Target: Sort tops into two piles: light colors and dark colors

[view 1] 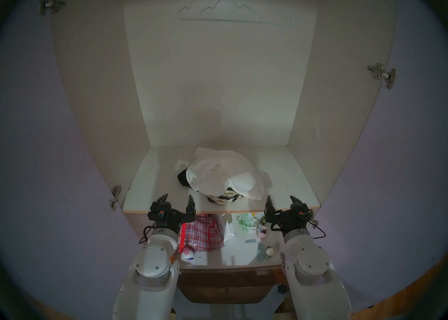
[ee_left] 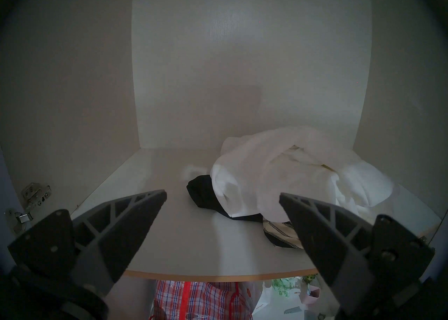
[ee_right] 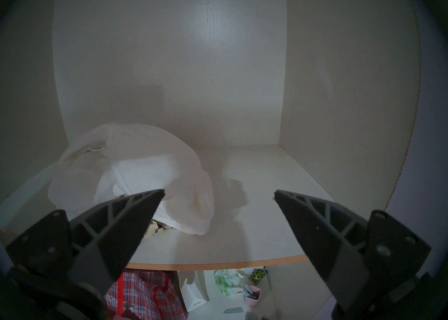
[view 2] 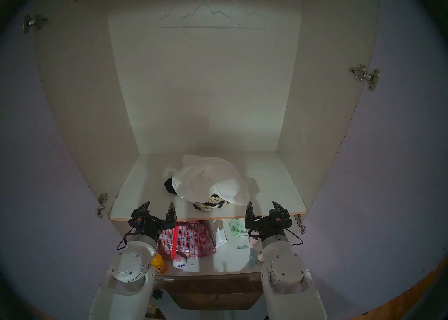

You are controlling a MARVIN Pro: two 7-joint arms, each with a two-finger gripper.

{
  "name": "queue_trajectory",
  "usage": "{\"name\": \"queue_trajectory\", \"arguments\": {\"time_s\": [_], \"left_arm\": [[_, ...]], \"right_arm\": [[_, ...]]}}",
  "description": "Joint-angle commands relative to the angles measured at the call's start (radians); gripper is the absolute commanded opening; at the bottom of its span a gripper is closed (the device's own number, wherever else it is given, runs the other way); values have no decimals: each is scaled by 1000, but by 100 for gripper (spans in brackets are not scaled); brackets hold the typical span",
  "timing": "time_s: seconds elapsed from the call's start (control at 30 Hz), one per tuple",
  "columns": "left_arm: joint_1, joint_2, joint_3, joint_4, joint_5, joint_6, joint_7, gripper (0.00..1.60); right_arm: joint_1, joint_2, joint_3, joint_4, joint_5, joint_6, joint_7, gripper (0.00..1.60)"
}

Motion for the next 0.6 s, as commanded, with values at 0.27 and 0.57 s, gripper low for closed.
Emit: {"name": "queue_trajectory", "arguments": {"time_s": [0.27,0.57], "left_arm": [[-6,1,2,-23,-1,-3,-2,160],[-104,102,78,60,152,-25,-16,160]], "right_arm": [[36,131,52,-25,90,-44,175,160],[38,135,56,-21,103,-44,193,160]]}}
